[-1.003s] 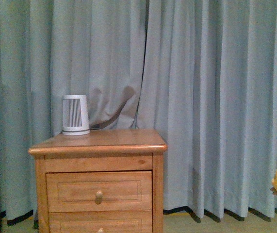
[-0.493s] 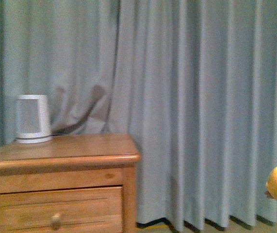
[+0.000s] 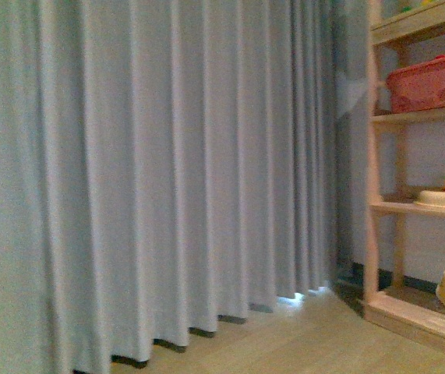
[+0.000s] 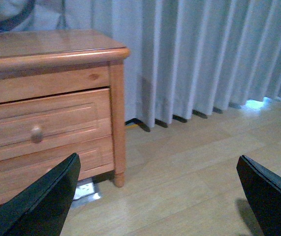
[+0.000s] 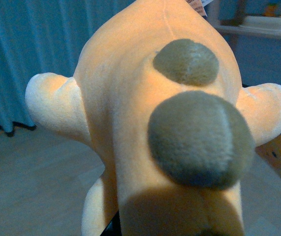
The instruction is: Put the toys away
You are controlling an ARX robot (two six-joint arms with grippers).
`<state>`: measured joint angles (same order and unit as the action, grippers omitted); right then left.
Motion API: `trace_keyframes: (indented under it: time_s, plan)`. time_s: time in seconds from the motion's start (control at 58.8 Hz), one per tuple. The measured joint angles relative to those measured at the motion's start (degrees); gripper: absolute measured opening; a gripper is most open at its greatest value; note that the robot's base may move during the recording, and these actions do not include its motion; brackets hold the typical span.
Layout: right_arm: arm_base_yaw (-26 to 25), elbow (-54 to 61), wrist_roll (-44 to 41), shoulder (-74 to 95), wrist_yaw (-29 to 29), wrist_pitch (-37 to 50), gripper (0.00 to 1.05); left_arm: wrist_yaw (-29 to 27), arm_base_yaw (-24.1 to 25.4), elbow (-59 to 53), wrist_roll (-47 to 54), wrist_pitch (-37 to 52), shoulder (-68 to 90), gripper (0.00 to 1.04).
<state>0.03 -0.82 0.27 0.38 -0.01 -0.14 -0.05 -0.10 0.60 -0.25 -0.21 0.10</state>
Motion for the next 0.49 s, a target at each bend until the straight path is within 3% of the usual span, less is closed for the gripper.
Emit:
trace_keyframes:
  time_s: [0.493]
  plan:
    - [0.0, 0.0, 0.0, 0.0, 0.0, 0.0, 0.07, 0.0, 0.0, 0.0, 0.0, 0.0, 0.0, 0.98]
